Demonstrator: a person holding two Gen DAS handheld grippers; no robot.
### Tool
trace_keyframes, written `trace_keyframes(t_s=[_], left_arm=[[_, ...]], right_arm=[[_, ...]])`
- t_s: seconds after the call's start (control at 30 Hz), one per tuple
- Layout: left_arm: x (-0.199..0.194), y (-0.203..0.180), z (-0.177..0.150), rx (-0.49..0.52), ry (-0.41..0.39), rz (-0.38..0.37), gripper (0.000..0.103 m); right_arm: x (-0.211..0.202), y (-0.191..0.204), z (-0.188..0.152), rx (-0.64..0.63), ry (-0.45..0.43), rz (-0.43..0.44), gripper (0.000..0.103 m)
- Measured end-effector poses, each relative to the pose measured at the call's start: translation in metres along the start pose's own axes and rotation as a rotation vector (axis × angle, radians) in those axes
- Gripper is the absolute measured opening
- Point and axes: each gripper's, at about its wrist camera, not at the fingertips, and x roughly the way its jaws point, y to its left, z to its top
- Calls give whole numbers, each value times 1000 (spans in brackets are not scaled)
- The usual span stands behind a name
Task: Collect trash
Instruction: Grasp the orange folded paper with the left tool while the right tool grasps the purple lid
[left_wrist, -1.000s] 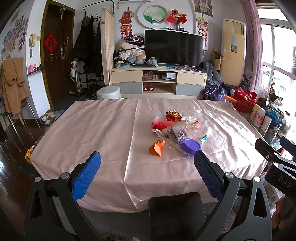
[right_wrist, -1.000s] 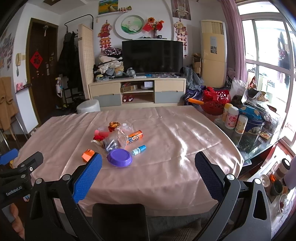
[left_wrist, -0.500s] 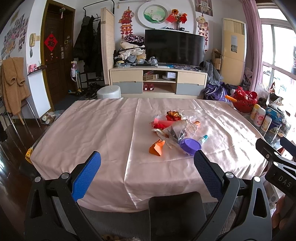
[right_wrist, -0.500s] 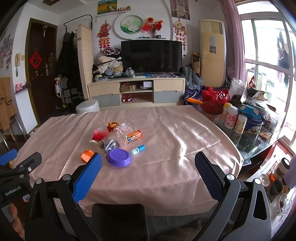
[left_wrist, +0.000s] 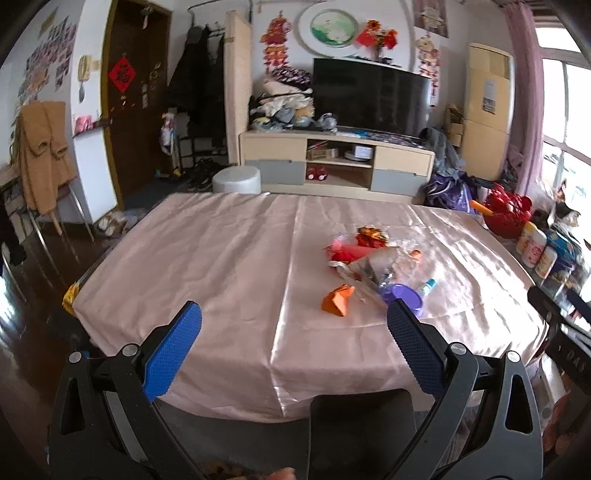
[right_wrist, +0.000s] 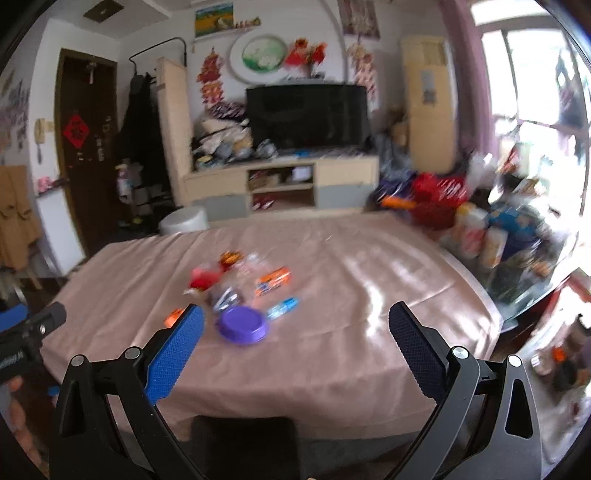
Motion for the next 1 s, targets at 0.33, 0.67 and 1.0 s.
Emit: trace_keyframes(t_s=[0.33,0.67,1.0], left_arm=[[35,3,10,165,74,18,95],[95,-7,-8,267,125,24,95],[146,4,-22,223,238,-57,87]], right_arm=[[33,2,-11,-18,54,13,100],[98,17,-29,-24,187,104,100],[170,37,-40,32,349,244,91]])
